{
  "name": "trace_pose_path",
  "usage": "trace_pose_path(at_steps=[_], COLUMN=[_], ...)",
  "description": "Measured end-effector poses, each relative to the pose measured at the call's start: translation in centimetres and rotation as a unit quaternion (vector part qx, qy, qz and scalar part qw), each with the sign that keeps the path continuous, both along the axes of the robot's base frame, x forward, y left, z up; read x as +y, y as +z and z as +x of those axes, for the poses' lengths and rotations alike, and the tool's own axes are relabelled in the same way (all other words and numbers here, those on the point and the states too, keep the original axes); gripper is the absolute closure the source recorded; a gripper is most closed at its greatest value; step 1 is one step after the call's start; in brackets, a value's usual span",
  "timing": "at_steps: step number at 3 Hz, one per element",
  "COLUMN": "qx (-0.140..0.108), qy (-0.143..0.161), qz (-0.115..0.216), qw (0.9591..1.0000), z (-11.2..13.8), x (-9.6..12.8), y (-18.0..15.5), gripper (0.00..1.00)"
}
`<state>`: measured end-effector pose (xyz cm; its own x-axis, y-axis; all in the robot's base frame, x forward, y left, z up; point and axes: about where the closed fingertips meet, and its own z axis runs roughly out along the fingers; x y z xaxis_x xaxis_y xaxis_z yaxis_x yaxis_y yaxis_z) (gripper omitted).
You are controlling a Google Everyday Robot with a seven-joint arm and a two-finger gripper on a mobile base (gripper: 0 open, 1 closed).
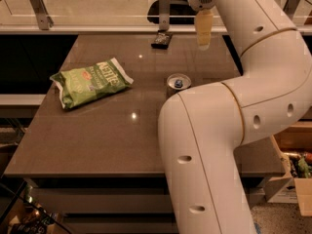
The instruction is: Pick rxbar chocolate
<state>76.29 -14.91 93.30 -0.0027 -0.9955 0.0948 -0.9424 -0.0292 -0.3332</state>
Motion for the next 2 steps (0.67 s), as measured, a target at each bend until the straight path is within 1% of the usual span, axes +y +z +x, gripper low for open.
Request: trace_pose_path(at_steps=[1,2], qx=[-0.011,-0.017], qy=[-0.020,-0.022], qz=[0.009,0.011], qw=[0.9997,0.9996], z=[0.22,0.61], x=[0.32,0.24], y=[0.39,0.23], gripper=[0.00,0.00])
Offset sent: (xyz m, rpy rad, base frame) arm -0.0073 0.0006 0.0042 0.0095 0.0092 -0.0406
